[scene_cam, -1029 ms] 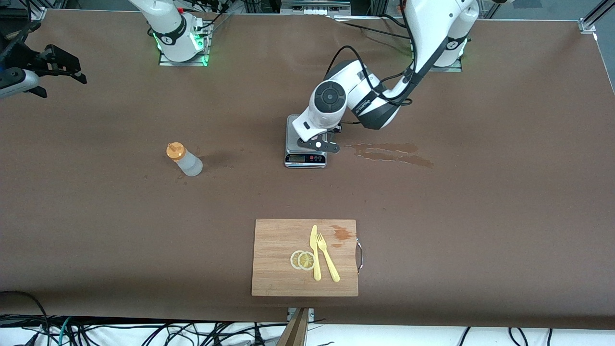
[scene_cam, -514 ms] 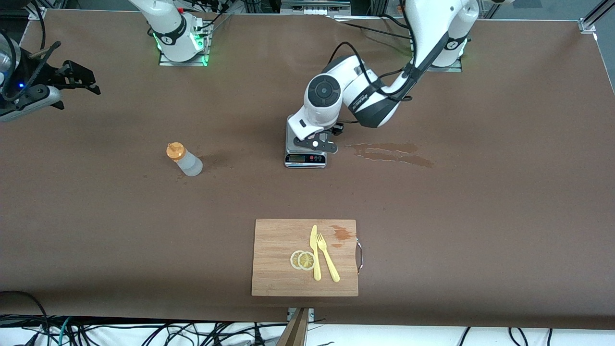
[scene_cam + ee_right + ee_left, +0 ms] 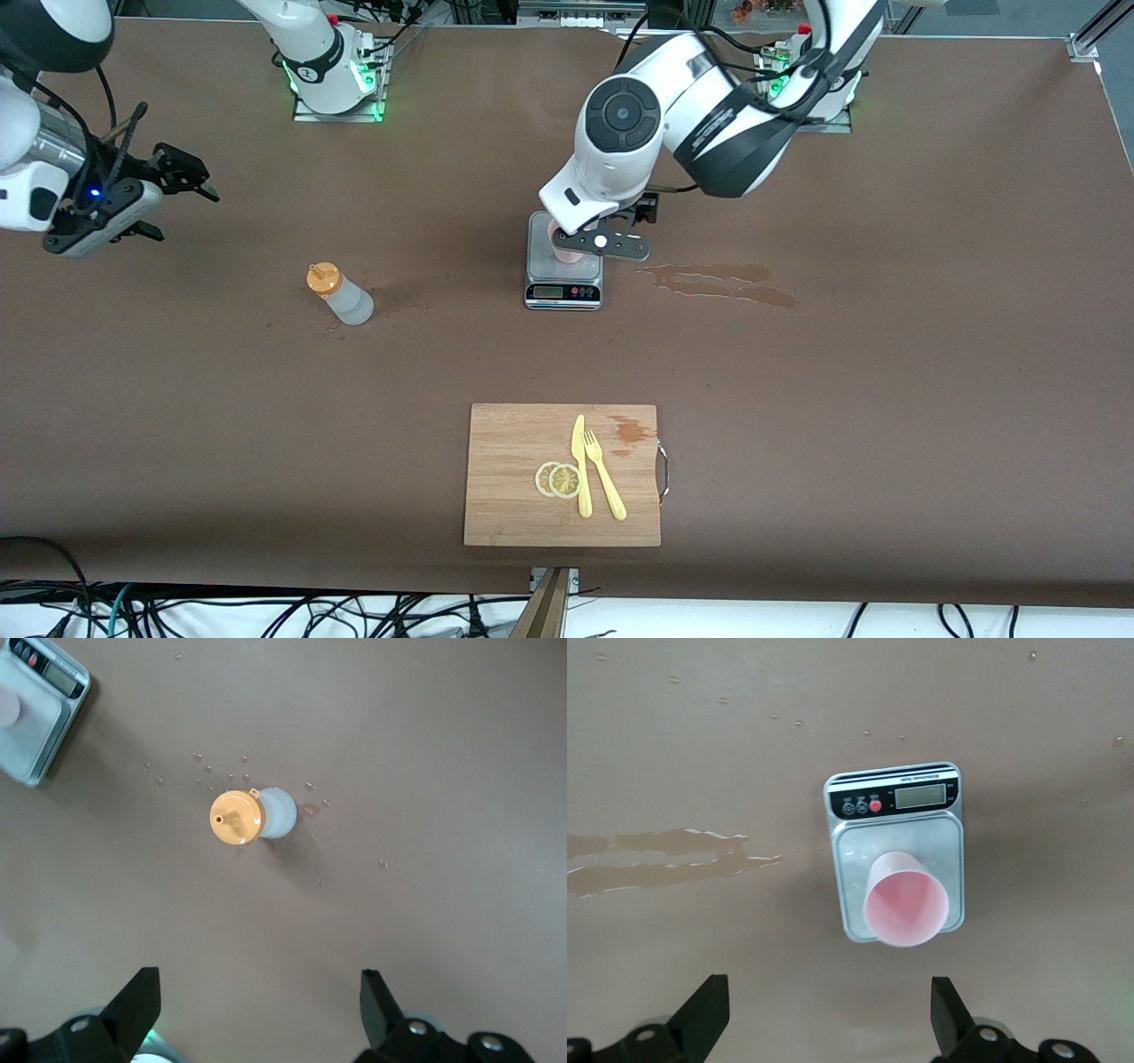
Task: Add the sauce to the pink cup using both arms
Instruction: 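Release the cup on the scale while the right gripper reaches the bottle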
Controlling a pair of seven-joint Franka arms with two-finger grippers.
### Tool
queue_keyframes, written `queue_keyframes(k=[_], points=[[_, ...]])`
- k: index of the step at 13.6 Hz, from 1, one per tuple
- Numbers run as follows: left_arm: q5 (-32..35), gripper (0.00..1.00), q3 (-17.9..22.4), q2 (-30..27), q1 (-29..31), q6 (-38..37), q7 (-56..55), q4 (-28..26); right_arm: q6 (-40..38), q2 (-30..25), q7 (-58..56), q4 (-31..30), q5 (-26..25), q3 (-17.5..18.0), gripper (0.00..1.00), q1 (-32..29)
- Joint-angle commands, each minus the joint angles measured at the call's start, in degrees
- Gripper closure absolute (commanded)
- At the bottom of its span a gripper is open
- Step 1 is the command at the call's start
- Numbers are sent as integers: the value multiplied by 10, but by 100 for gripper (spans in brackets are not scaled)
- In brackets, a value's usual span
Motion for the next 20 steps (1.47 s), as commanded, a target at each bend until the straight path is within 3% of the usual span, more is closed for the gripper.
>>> queue_keyframes(k=[1,7,9,12,15,17,20], points=[[-3,0,0,-12,30,-41,-1,29,46,3,-151,-45,75,-3,0,-5],[-3,0,4,-65,144,-85,113,32,98,40,-380,-102,176,-6,0,-19],[1,0,42,-104,147,-89,189,26,94,48,-465,-113,211,-9,0,-32],[-5,0,128,-180,152,-75,301,-46,93,93,-605,-127,272,-26,0,-50],[-10,0,147,-245,204,-31,398,-139,95,135,-711,-129,318,-27,0,-68],[-8,0,182,-266,210,-26,424,-150,93,153,-770,-129,339,-27,0,-74],[-5,0,190,-289,212,-30,439,-172,86,207,-866,-132,380,-27,0,-81]])
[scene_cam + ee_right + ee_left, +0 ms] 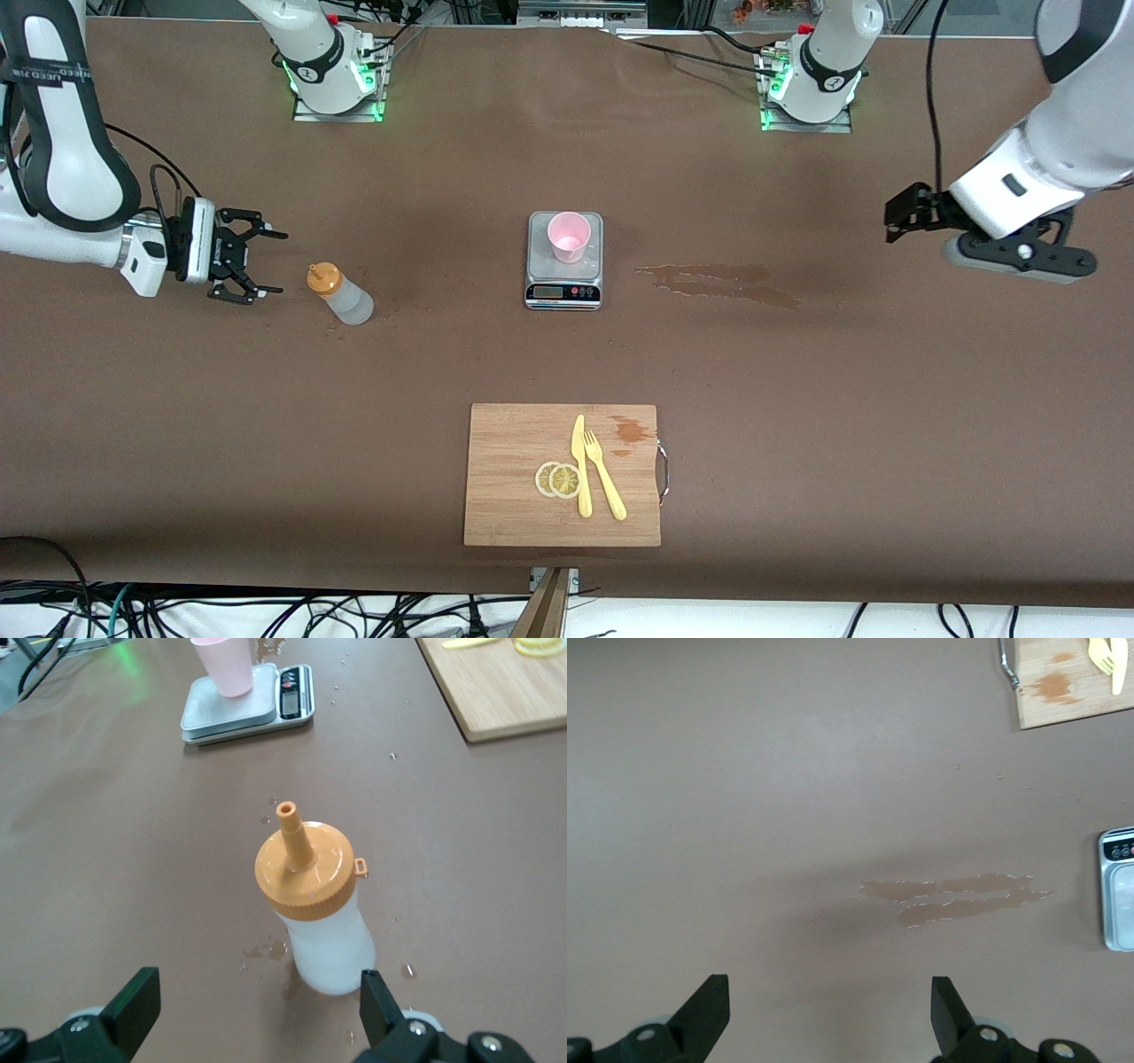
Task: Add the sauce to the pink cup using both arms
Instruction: 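Close the right gripper around the white sauce bottle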
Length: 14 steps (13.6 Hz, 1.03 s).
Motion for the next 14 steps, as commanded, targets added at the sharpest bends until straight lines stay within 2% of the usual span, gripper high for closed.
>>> queue_keyframes(k=[1,6,14], points=[[-2,0,-3,-24,-2,7,12,-31,-7,51,-96,-3,44,4,0,-17],[1,0,-3,-7,-1,9,16,-18,-7,109,-146,8,89,4,0,-21],[-4,0,-8,-6,-8,6,8,-15,-7,124,-149,37,110,11,0,-17]])
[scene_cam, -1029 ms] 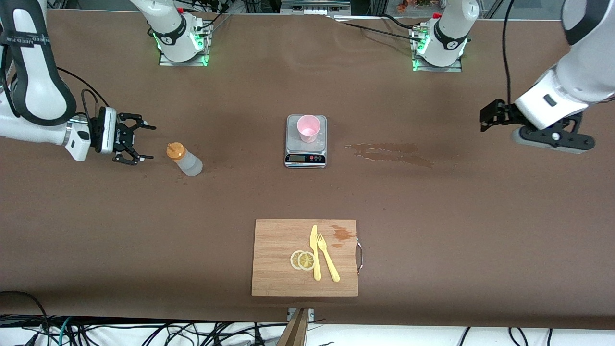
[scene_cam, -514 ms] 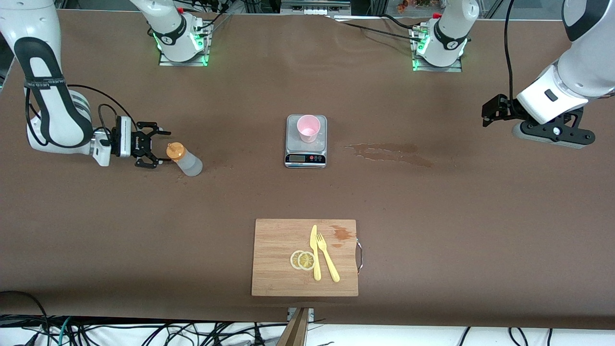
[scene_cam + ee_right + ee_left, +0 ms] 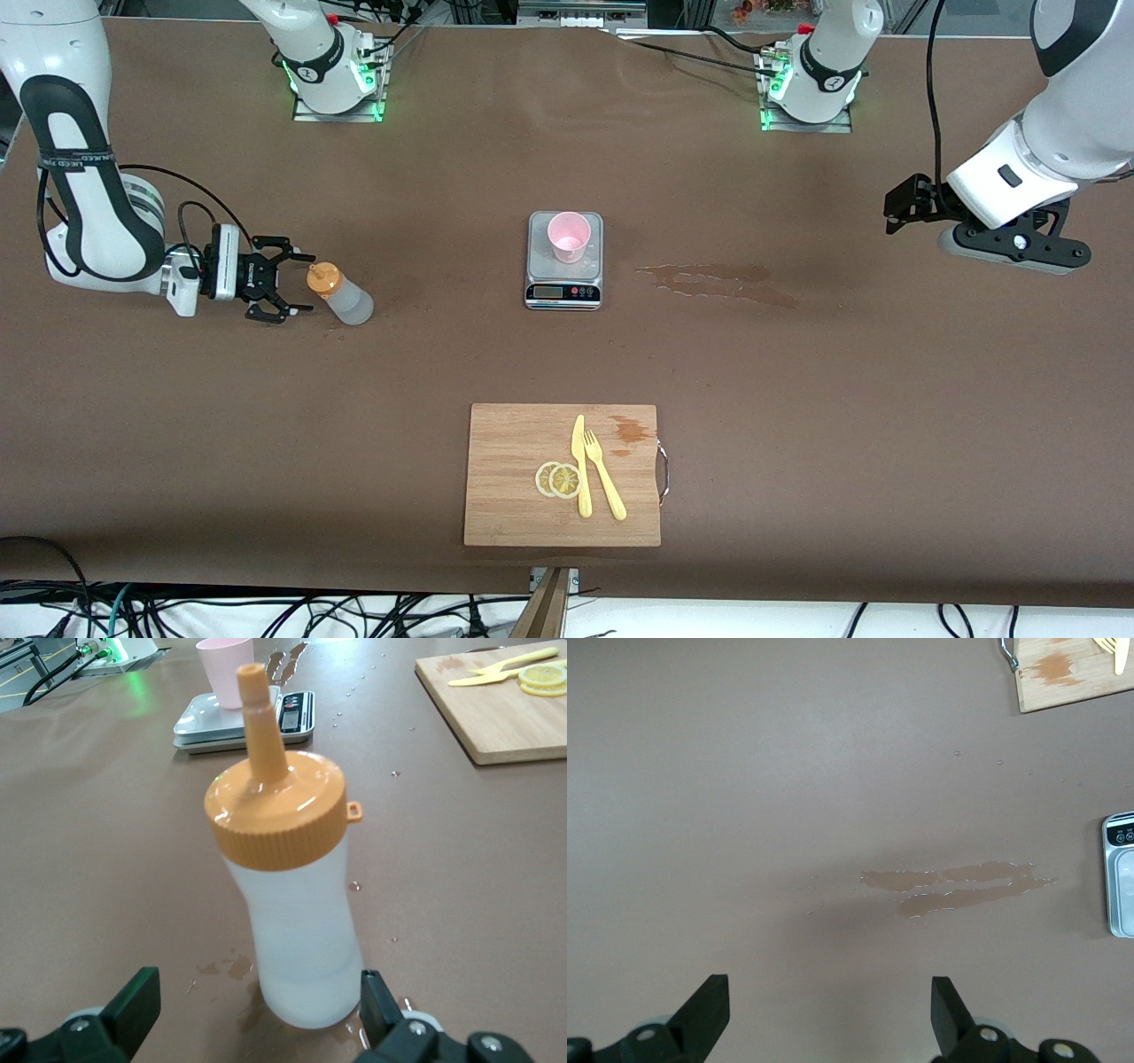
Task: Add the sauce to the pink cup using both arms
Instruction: 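Close the right gripper around the white sauce bottle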
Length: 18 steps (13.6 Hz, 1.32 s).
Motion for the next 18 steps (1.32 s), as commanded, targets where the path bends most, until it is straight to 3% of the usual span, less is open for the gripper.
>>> queue_keyframes(k=[1,6,7,9,10,11,15,18], points=[[-3,0,-2,-2,-7,1,5,4,-6,12,-11,17,21,11,0,2],[-1,0,-8,-2,-7,1,1,4,2,43,-18,33,69,20,0,28],[-1,0,-8,-2,-7,1,0,4,4,46,-17,41,72,20,6,37],[-1,0,-8,-2,-7,1,0,4,8,52,-17,48,71,20,51,43],[-1,0,-8,-2,-7,1,0,4,8,50,-17,50,69,20,83,48],[-1,0,-8,-2,-7,1,0,4,12,48,-13,53,68,20,100,53],[-1,0,-8,-2,-7,0,0,4,31,36,15,57,71,21,100,79],[-1,0,-8,-2,-7,0,0,4,105,-28,151,69,9,20,100,144]])
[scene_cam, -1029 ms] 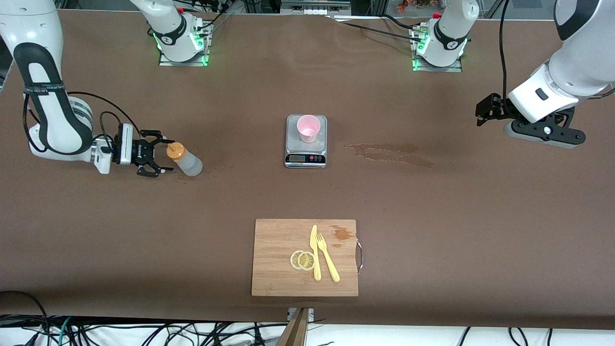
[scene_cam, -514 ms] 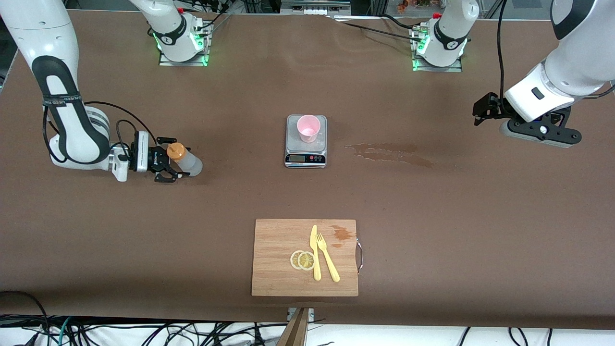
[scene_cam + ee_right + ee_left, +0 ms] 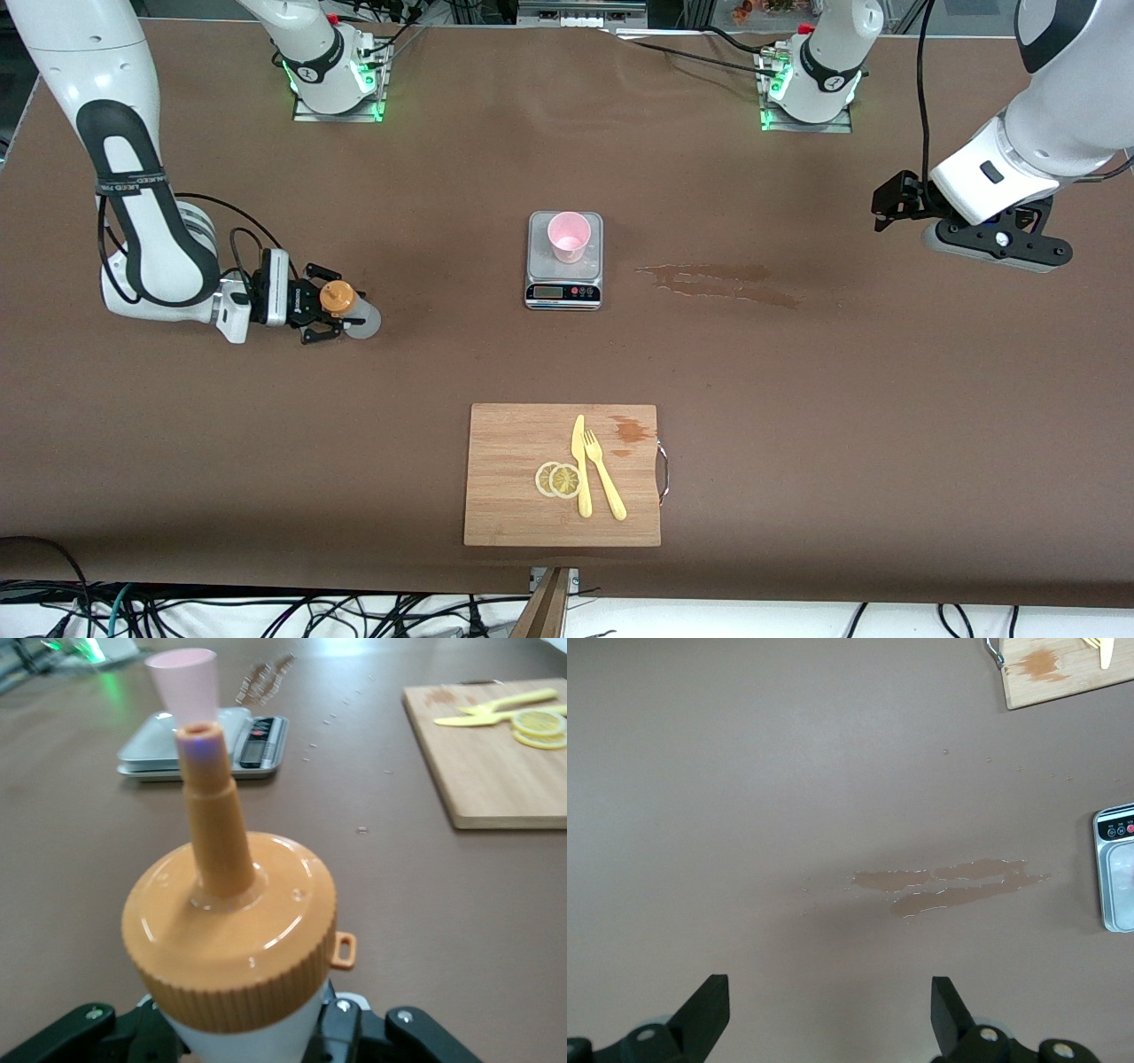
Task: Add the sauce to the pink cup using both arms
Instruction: 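Lift the bottle with the right gripper and tilt its nozzle over the cup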
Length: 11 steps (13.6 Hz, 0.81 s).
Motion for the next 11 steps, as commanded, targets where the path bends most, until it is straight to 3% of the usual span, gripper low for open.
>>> queue_keyframes(k=[1,5,11], points=[[-1,0,1,-2,-2,0,1,4,67,-84,167,-2,-87,-1,100,70],[-1,0,1,-1,-2,1,2,4,80,-127,453,23,-292,0,100,148],[-1,0,1,-1,-2,1,1,4,-18,-129,679,89,-472,-1,100,236]])
